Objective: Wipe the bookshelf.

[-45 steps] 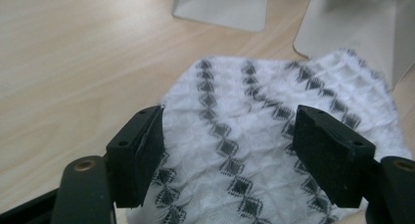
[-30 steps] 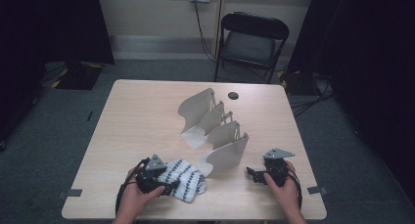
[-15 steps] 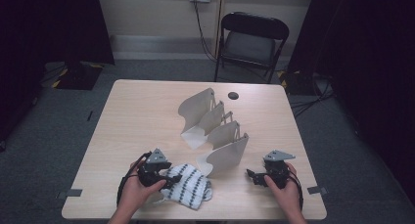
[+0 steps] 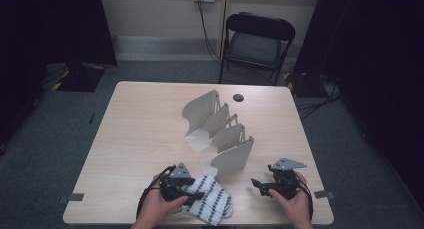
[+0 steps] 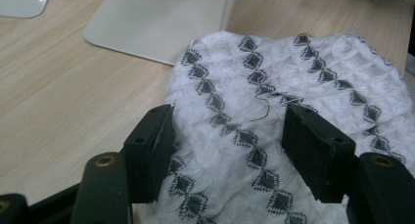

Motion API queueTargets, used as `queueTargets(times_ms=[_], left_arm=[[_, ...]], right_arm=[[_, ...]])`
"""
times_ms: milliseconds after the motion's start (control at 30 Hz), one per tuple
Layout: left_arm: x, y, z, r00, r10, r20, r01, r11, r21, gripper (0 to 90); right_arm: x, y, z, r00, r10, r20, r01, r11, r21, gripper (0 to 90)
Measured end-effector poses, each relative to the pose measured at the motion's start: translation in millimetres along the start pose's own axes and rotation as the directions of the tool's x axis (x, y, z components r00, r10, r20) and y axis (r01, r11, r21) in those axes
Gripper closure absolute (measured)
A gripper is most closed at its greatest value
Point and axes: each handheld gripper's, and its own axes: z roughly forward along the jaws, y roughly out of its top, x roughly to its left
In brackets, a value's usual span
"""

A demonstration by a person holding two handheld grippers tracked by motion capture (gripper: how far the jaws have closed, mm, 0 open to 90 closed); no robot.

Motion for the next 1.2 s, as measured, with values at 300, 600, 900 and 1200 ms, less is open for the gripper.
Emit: queueTargets(times_ms=[300,600,900,1200], left_arm=[[10.1,3.7,-24.5,0.9999,-0.013,-0.010,0.013,0.9999,-0.011,40.0],[-4.0,2.7,-30.1,0.9980,0.007,0.063,-0.008,0.9998,0.019,55.0],[-15.3,4.7,4.8,0.9968,0.063,0.049,-0.065,0.9977,0.022,43.2],[-1.5,6.5,-13.7,0.9956,0.086,-0.037,-0.086,0.9962,-0.012,27.9]], right_arm=[[11.1,1.6,4.1,0.9983,-0.048,-0.034,0.048,0.999,0.023,13.9],[15.0,3.1,6.7,0.9977,-0.056,-0.038,0.057,0.998,0.030,14.0],[20.4,6.2,8.3,0.9962,-0.068,-0.055,0.070,0.997,0.023,13.9],[43.6,13.9,13.6,0.9888,-0.102,-0.109,0.105,0.994,0.017,13.7]])
